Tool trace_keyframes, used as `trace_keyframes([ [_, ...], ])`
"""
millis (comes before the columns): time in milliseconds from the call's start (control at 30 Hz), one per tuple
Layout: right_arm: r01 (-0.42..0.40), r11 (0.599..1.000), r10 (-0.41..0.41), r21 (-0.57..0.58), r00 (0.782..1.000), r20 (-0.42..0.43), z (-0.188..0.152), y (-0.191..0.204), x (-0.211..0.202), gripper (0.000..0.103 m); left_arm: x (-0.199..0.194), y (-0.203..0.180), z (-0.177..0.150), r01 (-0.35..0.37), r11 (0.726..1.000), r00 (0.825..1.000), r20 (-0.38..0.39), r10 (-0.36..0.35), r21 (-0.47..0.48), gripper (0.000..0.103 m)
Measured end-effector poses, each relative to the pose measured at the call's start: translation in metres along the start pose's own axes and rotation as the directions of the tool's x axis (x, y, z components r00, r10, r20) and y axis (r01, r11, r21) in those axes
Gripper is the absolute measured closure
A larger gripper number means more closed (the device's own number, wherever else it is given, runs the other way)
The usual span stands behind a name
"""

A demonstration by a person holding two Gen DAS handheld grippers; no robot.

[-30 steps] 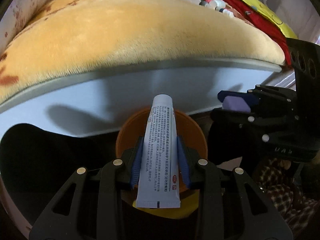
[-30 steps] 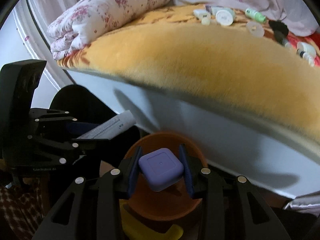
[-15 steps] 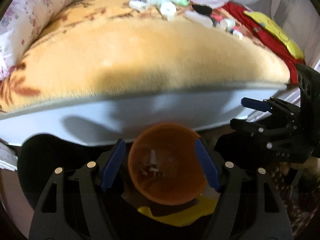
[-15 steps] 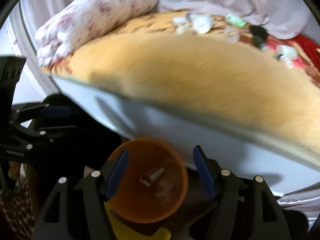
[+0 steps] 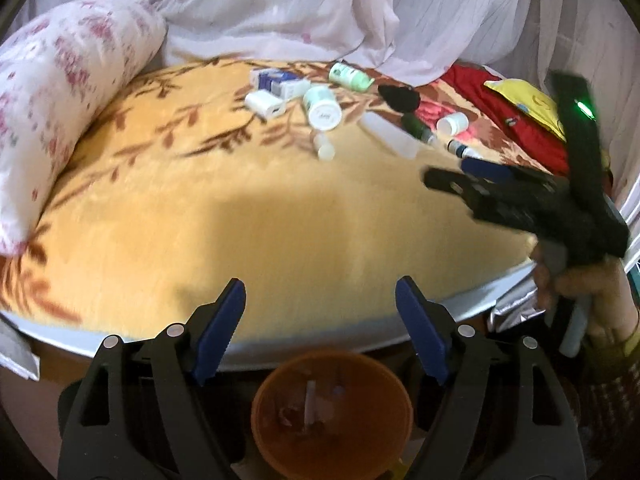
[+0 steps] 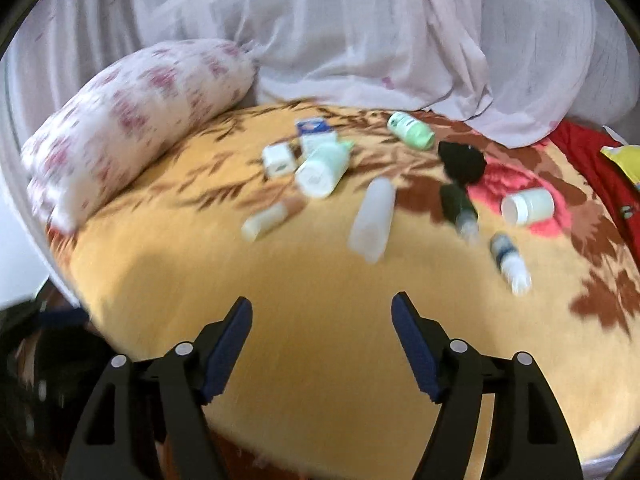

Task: Collect trash
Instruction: 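Grasp the beige lip balm with the left tool while the right tool grasps the white plastic tube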

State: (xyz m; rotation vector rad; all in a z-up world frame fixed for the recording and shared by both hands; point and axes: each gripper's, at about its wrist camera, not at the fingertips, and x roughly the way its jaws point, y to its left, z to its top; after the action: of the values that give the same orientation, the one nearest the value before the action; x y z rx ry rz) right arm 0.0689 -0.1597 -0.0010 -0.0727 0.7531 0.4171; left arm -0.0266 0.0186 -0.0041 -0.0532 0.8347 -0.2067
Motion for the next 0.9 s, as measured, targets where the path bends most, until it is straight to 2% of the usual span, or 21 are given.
trace_keyframes([
  [133, 0.046, 0.999, -0.046, 0.029, 0.999, -0.022, 0.031, -0.012, 0.034, 0.032, 0.009, -0.005, 0.015, -0.002, 1.000, 1.000, 0.024, 0.002, 0.009, 0.027],
  [200, 0.058, 0.997, -0.055, 0.046, 0.997, -0.052, 0.045, -0.018, 0.052, 0.028, 0.014, -0.005, 0.022, -0.014, 1.000, 0.999, 0.035, 0.013, 0.011, 0.027],
  [367, 0.122, 0.991, -0.113, 0.050, 0.982, -0.150, 0.067, -0.028, 0.093, 0.028, 0.023, 0.000, 0.038, -0.025, 1.000, 0.998, 0.050, 0.026, -0.009, 0.027],
  [433, 0.113, 0.991, -0.096, 0.077, 0.975, -0.198, 0.071, -0.034, 0.106, 0.029, 0.026, 0.003, 0.045, -0.028, 0.999, 0.998, 0.059, 0.029, -0.022, 0.027],
  [467, 0.113, 0.990, -0.092, 0.086, 0.973, -0.213, 0.072, -0.035, 0.111, 0.040, 0.028, 0.003, 0.048, -0.030, 0.999, 0.998, 0.062, 0.032, -0.025, 0.027],
  [500, 0.112, 0.989, -0.087, 0.091, 0.966, -0.242, 0.072, -0.038, 0.118, 0.064, 0.030, 0.004, 0.052, -0.034, 0.999, 0.997, 0.061, 0.035, -0.028, 0.027],
  [533, 0.104, 0.990, -0.075, 0.095, 0.961, -0.268, 0.071, -0.040, 0.124, 0.074, 0.033, 0.005, 0.055, -0.033, 0.999, 0.998, 0.060, 0.035, -0.031, 0.027],
  [567, 0.094, 0.990, -0.061, 0.109, 0.960, -0.272, 0.069, -0.042, 0.125, 0.074, 0.036, 0.006, 0.057, -0.032, 0.999, 0.998, 0.060, 0.034, -0.034, 0.027],
  [700, 0.104, 0.991, -0.088, 0.086, 0.980, -0.177, 0.064, -0.038, 0.098, 0.075, 0.048, 0.007, 0.069, -0.040, 0.999, 0.997, 0.057, 0.042, -0.035, 0.027],
  [767, 0.068, 0.993, -0.056, 0.098, 0.991, -0.119, 0.060, -0.035, 0.075, 0.075, 0.060, 0.005, 0.080, -0.041, 0.999, 0.998, 0.045, 0.042, -0.031, 0.027],
  [900, 0.030, 0.995, -0.026, 0.096, 0.999, -0.047, 0.052, -0.030, 0.040, 0.075, 0.087, 0.001, 0.102, -0.032, 0.999, 0.999, 0.014, 0.032, -0.035, 0.027],
])
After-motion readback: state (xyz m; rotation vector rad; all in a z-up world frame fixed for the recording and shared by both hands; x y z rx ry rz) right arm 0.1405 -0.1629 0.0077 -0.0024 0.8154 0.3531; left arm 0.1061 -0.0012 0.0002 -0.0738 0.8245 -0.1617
